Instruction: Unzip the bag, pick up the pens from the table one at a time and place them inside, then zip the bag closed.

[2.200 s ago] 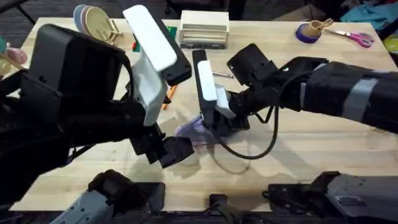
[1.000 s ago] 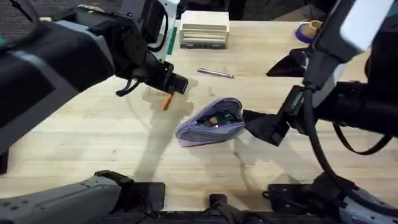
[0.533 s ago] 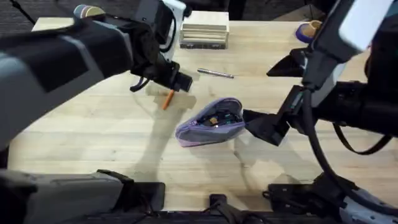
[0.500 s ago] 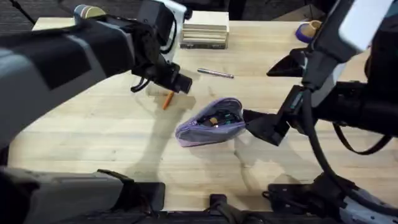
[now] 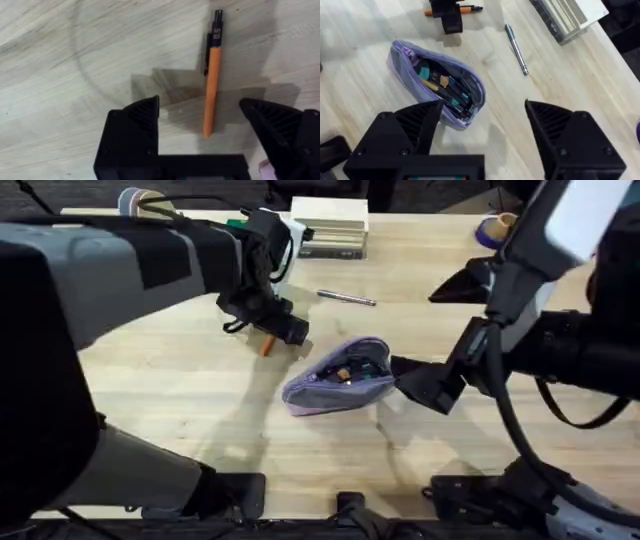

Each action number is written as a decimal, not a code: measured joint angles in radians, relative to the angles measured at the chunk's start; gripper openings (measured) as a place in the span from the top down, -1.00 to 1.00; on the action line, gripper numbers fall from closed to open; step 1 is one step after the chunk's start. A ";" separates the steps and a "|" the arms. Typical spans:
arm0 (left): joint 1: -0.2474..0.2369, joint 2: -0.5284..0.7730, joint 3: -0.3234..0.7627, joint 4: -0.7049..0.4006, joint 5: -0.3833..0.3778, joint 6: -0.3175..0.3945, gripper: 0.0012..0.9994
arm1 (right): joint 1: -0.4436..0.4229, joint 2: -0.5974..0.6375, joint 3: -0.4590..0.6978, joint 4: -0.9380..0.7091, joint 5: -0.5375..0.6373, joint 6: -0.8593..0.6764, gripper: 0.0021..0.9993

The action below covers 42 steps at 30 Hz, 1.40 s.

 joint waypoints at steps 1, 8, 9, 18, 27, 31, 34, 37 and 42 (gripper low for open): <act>0.000 0.001 0.000 0.000 0.004 0.000 -0.94 | 0.000 0.000 0.000 0.000 0.000 0.000 -1.00; 0.000 0.004 0.001 -0.005 0.055 -0.003 -0.79 | 0.000 0.000 0.000 0.000 0.000 0.000 -1.00; 0.000 0.004 0.001 -0.007 0.059 -0.002 -0.72 | 0.000 0.000 0.000 0.000 0.000 0.000 -1.00; 0.000 0.011 0.002 -0.030 0.087 -0.010 0.23 | 0.000 0.000 0.000 0.000 0.000 0.000 -1.00; -0.002 0.015 0.023 -0.035 0.086 -0.013 0.91 | 0.000 0.000 0.000 0.000 0.000 -0.005 -1.00; -0.021 0.002 0.065 -0.034 0.086 -0.022 0.91 | 0.000 0.000 0.000 0.000 0.000 -0.008 -1.00; -0.053 -0.053 0.084 -0.034 0.086 -0.028 0.91 | 0.000 -0.008 0.000 -0.001 0.000 -0.008 -1.00; -0.115 -0.186 0.098 -0.041 0.087 -0.068 0.91 | 0.000 -0.074 0.000 -0.001 0.000 -0.004 -1.00; -0.178 -0.293 0.098 -0.059 0.125 -0.117 0.91 | 0.000 -0.166 0.000 -0.001 0.000 -0.004 -1.00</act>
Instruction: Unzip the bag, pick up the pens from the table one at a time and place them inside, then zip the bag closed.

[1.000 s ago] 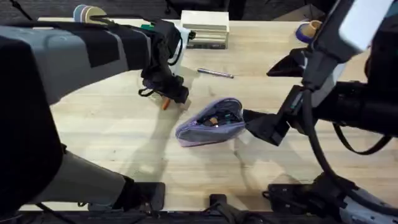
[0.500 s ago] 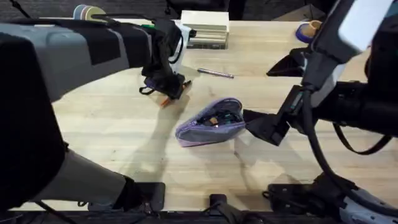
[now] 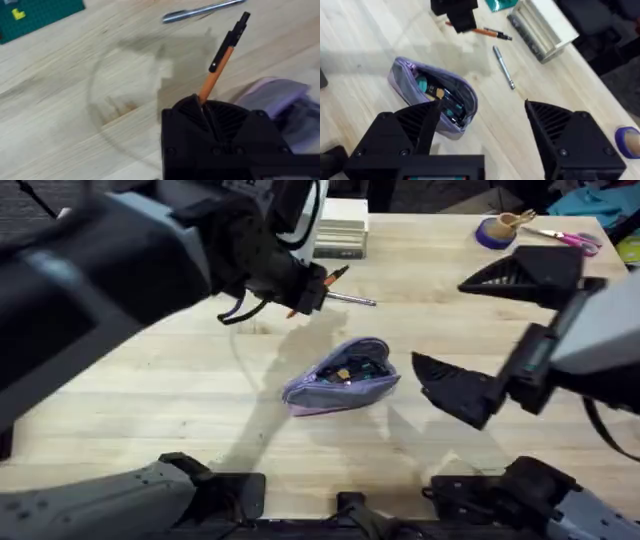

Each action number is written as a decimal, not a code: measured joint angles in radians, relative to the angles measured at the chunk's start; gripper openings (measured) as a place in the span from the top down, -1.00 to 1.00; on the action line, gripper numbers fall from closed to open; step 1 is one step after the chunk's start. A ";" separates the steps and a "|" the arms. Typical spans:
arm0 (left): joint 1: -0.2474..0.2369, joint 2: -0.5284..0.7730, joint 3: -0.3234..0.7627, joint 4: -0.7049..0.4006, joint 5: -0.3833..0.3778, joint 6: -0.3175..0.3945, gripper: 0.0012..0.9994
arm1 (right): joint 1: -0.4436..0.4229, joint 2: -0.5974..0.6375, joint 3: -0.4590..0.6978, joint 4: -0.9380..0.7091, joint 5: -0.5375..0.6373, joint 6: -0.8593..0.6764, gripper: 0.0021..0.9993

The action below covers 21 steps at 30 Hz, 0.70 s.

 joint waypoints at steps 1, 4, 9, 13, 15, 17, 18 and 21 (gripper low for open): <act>-0.015 -0.021 0.000 0.001 0.013 -0.016 0.91 | 0.000 -0.012 0.000 0.000 0.000 0.000 -1.00; -0.054 -0.076 0.000 0.001 0.050 -0.060 0.91 | 0.000 -0.041 0.000 0.000 0.012 0.000 -1.00; -0.126 -0.161 0.000 -0.012 0.164 -0.121 0.91 | 0.000 -0.063 0.000 -0.002 0.057 0.000 -1.00; -0.167 -0.154 0.000 -0.035 0.203 -0.125 0.91 | 0.000 -0.063 0.000 -0.002 0.067 0.000 -1.00; -0.184 -0.140 0.000 -0.036 0.213 -0.123 0.91 | 0.000 -0.063 0.000 -0.002 0.068 0.000 -1.00; -0.209 -0.094 0.000 -0.036 0.225 -0.111 0.91 | 0.000 -0.063 0.000 -0.003 0.070 0.000 -1.00; -0.214 -0.081 0.000 -0.038 0.225 -0.105 0.91 | 0.000 -0.063 0.000 -0.002 0.070 0.000 -1.00; -0.229 -0.035 0.000 -0.056 0.224 -0.082 0.91 | 0.000 -0.063 0.000 -0.007 0.070 0.000 -1.00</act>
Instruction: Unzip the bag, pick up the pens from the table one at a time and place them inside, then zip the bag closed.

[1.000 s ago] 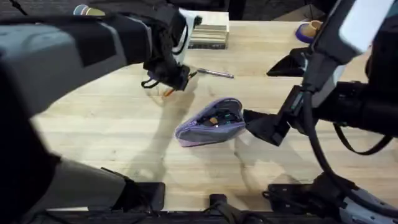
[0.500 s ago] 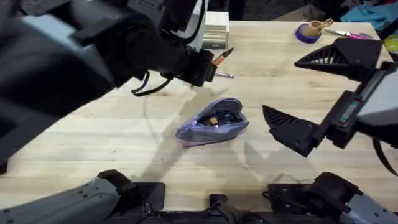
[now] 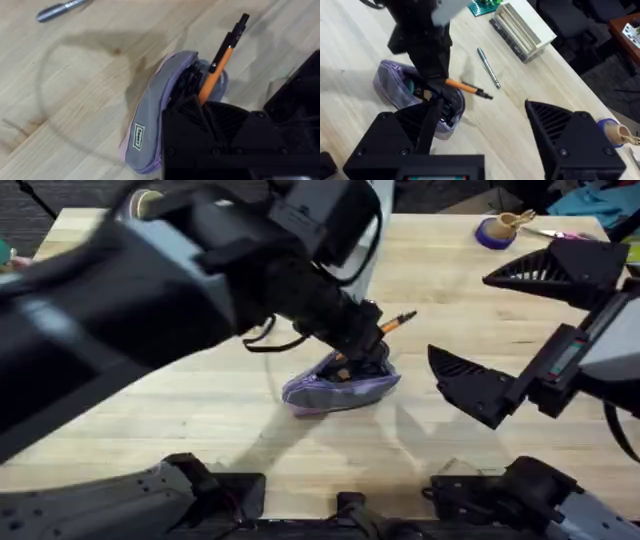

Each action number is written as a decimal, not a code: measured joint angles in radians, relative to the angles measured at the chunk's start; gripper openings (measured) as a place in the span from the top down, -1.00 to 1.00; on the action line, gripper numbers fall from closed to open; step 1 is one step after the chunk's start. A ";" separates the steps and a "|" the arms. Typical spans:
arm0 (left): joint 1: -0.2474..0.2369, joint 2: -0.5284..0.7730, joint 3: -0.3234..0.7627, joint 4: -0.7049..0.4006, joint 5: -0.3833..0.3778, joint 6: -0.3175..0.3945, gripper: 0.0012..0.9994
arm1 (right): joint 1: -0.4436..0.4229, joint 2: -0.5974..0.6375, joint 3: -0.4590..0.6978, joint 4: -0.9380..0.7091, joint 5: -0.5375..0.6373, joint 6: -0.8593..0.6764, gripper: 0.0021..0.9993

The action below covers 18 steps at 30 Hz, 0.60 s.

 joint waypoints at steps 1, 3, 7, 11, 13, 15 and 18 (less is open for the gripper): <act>-0.006 0.052 0.000 -0.025 -0.009 0.015 0.91 | 0.000 0.000 0.000 -0.017 0.000 0.000 -1.00; -0.006 0.124 0.000 -0.070 -0.027 0.037 0.91 | 0.000 0.000 0.000 -0.040 0.000 0.000 -1.00; -0.007 0.179 -0.001 -0.163 -0.070 0.078 0.92 | 0.000 0.000 0.000 -0.048 0.000 0.000 -1.00; -0.008 0.179 -0.001 -0.173 -0.111 0.112 0.60 | 0.000 0.000 0.000 -0.048 0.000 0.000 -1.00; -0.008 0.179 -0.001 -0.169 -0.111 0.118 0.04 | 0.000 0.000 0.000 -0.048 0.000 0.000 -1.00; -0.008 0.179 -0.001 -0.163 -0.101 0.119 -0.89 | 0.000 0.000 0.000 -0.048 0.000 0.000 -1.00; -0.008 0.179 -0.001 -0.164 -0.088 0.119 -0.98 | 0.000 0.000 0.000 -0.048 0.000 0.000 -1.00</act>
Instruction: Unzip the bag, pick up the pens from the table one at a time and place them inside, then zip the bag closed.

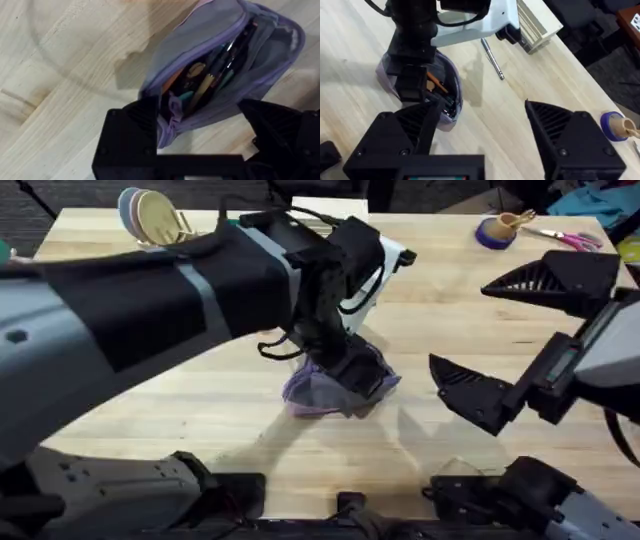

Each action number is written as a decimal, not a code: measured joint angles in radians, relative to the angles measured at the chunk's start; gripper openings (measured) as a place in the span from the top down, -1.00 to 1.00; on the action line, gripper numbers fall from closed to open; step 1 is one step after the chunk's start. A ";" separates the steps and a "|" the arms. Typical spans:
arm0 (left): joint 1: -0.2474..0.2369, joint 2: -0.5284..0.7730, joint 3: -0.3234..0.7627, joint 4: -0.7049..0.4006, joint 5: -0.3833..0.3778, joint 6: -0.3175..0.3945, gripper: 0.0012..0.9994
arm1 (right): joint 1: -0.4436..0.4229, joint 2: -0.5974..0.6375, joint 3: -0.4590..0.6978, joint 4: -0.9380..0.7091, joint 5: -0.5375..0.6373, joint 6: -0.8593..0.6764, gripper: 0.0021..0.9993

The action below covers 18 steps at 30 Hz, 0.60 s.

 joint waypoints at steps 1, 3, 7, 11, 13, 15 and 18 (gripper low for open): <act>0.000 0.000 0.000 0.000 0.003 0.000 -0.99 | 0.000 0.000 0.000 0.000 0.000 0.000 -1.00; 0.000 0.000 0.002 -0.003 0.006 0.000 -0.99 | 0.000 0.000 0.000 0.000 0.000 0.000 -1.00; 0.000 -0.002 0.026 -0.009 0.012 0.002 -0.99 | 0.000 0.000 0.000 -0.003 0.000 0.000 -1.00; 0.000 -0.047 0.045 -0.011 0.014 0.018 -0.99 | 0.000 0.000 0.000 -0.015 0.000 0.000 -1.00; 0.002 -0.089 0.050 -0.010 0.015 0.028 -0.99 | 0.000 0.000 0.000 -0.015 0.000 0.000 -1.00; 0.030 -0.200 0.053 -0.010 0.016 0.043 -0.99 | 0.000 0.000 0.000 -0.015 0.000 0.004 -1.00; 0.074 -0.280 0.053 -0.011 0.015 0.052 -0.99 | 0.000 0.001 0.000 -0.001 0.000 0.024 -0.99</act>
